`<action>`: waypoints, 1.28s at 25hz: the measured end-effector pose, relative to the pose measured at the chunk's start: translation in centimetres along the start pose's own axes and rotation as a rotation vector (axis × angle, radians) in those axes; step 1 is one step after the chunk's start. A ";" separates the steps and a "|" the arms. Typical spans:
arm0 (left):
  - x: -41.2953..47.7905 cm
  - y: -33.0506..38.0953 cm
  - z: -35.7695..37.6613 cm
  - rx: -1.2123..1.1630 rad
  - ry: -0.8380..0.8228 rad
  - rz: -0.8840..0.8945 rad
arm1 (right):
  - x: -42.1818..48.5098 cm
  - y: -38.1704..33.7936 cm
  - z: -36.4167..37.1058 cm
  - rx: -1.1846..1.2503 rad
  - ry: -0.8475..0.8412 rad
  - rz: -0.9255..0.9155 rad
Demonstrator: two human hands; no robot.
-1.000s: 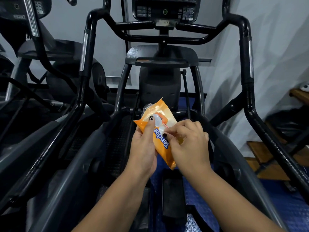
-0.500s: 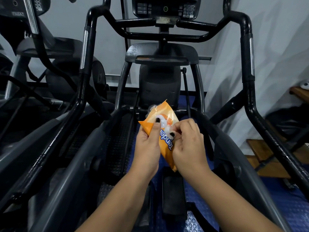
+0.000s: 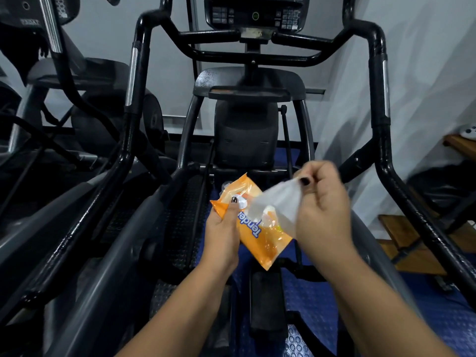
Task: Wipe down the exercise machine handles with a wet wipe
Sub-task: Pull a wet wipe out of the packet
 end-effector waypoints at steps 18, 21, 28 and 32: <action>2.0 2.1 -5.9 0.113 -0.008 -0.140 | 4.1 5.2 -0.9 0.069 0.269 0.170; 2.7 2.8 -6.7 0.177 -0.060 -0.105 | 4.8 6.3 1.9 -0.028 0.073 0.255; 3.4 5.6 -6.7 0.476 -0.220 -0.022 | 2.4 6.8 10.0 -0.018 -0.503 0.361; 4.4 5.7 -6.2 0.437 -0.298 -0.026 | 2.3 8.2 10.8 0.199 -0.426 0.509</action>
Point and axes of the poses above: each hand's wrist, its own x-axis towards the middle knuckle, its own z-axis out of the palm, y = z × x, the point moved 5 cm from there along x, towards the middle knuckle, and after that the axes turned 5 degrees about -z, right-handed, at the moved point
